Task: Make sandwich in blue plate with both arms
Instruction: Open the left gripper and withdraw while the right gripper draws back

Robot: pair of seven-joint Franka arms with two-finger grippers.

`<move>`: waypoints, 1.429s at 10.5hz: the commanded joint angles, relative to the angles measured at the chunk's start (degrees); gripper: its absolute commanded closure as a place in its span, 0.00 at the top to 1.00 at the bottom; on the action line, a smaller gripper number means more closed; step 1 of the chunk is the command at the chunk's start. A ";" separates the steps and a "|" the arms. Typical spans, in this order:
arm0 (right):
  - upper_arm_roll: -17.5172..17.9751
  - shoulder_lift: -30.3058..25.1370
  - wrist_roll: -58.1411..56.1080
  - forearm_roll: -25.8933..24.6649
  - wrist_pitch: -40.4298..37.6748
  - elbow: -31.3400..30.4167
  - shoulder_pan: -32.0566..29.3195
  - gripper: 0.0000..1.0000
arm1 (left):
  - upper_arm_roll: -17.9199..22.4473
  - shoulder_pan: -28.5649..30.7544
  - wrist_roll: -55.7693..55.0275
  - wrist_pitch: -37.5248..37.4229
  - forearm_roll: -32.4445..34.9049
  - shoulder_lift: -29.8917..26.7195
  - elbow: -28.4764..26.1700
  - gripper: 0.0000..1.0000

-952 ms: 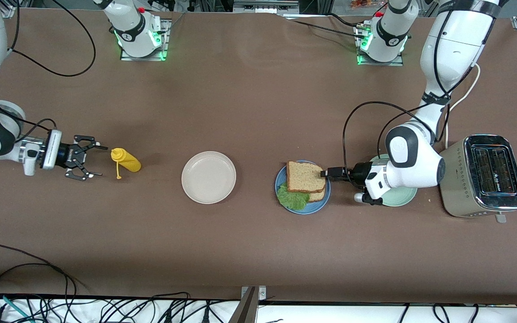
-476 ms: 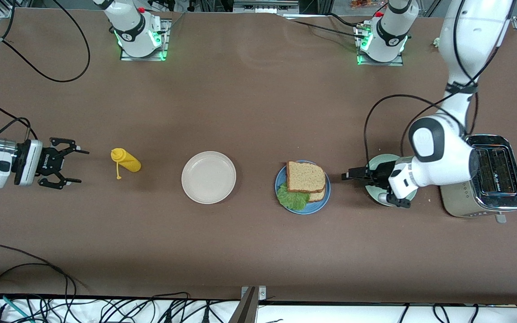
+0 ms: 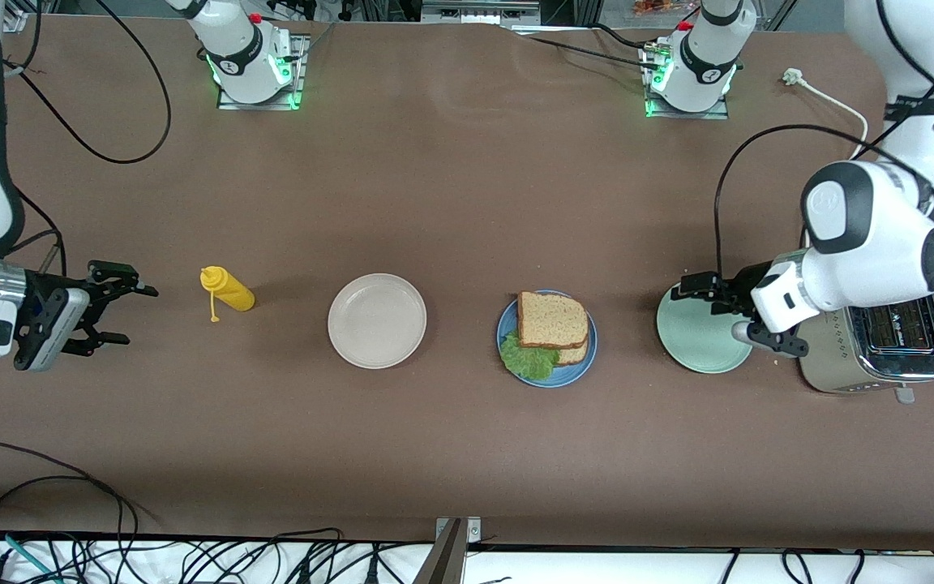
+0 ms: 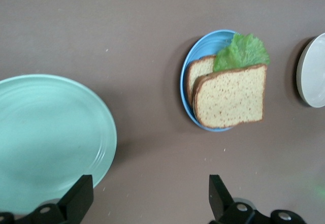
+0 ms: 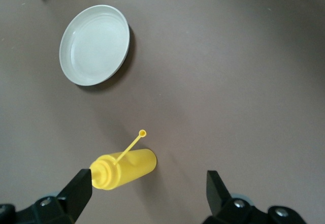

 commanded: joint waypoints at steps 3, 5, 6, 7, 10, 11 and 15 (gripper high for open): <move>-0.01 -3.69 26.71 -12.55 -12.17 6.91 5.34 1.00 | -0.63 0.25 -7.19 -7.40 13.80 -9.63 -1.15 1.00; -0.10 -5.00 34.69 -19.64 -14.39 8.60 8.41 1.00 | -1.59 0.33 -7.37 -11.54 20.64 -14.28 -0.19 1.00; 0.08 -5.54 38.48 -23.87 -14.31 8.60 9.99 1.00 | -1.69 0.33 -7.54 -13.30 23.29 -15.70 0.25 1.00; -0.01 -6.59 41.83 -25.83 -14.48 8.43 11.58 1.00 | -1.69 0.33 -7.55 -15.41 25.32 -16.58 1.30 1.00; 0.69 -10.63 49.16 -27.42 -12.56 4.75 10.73 1.00 | -1.60 1.65 -8.16 -28.74 30.25 -18.87 9.01 1.00; 5.13 -13.25 49.51 -27.95 -11.77 2.56 6.71 1.00 | -1.77 1.83 -10.08 -32.53 31.39 -20.44 10.96 1.00; 8.59 -29.26 54.08 -29.27 -3.40 -15.91 0.88 1.00 | -1.42 1.92 -17.19 -40.46 31.40 -23.08 16.24 1.00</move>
